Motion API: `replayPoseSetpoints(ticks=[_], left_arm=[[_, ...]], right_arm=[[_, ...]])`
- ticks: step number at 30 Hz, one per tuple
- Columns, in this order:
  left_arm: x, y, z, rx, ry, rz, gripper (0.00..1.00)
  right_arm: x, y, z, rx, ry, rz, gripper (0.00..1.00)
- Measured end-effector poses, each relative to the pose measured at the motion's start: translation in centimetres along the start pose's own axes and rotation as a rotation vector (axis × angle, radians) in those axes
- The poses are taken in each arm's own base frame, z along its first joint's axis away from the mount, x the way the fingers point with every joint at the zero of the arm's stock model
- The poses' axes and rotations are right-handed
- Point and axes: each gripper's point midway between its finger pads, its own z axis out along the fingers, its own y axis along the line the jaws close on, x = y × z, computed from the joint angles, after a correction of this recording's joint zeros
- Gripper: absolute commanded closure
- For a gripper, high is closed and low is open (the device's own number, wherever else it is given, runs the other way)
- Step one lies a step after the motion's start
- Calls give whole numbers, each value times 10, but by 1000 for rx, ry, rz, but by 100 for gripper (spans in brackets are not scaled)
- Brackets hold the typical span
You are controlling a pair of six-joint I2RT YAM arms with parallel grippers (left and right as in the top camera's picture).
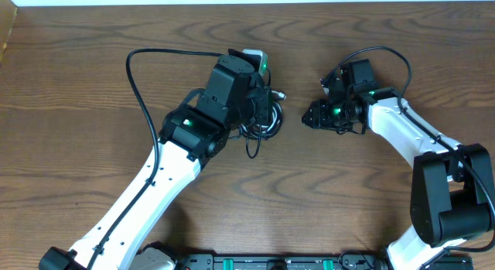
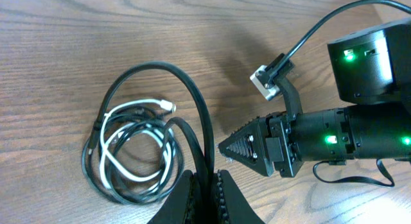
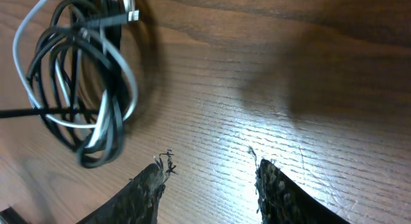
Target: Untangle cables
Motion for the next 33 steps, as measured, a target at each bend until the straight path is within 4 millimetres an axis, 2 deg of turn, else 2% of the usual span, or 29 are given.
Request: replayPoseSetpoints(ticks=[4,9,16,25,33], left_arm=[[12,2,5,-11,48,-2,92],[39,4,19,-32,158,1,92],[50,9,31,-51,205,-3,92],[86,30,74,-108,350,12,92],[108,43,96,-129,432,73,92]], right_arm=[[0,0,0,0,0,0,55],[-1,-2,0,11,-3,-4,54],[-1,-6,0,34,-8,-7,54],[-1,-5,0,29,-6,-12,56],[1,0,0,-1,3,-14,56]])
